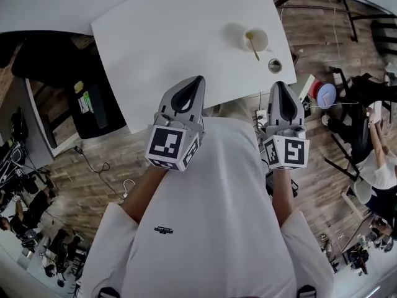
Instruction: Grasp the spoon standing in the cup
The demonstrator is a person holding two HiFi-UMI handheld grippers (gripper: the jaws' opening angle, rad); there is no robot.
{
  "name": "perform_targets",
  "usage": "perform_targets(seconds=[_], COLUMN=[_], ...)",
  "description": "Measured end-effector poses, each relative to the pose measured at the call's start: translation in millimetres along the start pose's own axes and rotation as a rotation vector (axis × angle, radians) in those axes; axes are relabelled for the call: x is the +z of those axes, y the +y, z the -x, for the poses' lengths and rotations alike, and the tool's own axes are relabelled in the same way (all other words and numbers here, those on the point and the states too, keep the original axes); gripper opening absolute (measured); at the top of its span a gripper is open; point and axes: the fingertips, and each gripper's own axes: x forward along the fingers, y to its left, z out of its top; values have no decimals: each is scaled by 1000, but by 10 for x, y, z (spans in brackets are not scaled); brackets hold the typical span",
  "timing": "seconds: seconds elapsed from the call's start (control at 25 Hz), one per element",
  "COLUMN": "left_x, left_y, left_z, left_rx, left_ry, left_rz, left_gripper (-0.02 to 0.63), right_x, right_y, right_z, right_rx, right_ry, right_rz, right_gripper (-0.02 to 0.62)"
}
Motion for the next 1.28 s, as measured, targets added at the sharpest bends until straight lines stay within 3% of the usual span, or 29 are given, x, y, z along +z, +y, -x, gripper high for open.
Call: perform_targets(seconds=[0.6,0.88,1.28], left_x=[-67,-381,-747], left_y=[-444,-720,-782], left_z=[-784,-1265,-1748], left_rx=[-71,-113,-54], left_ry=[63,120,144], left_rz=[-37,-79,-61], left_gripper=[-2,121,167], right_x=[-41,-206,-468], right_y=[-439,-683,-843], right_z=[-232,-360,-505], right_rx=[2,28,87], right_ry=[35,42,56], right_rz=[-13,-3,-7], right_gripper=[5,5,5])
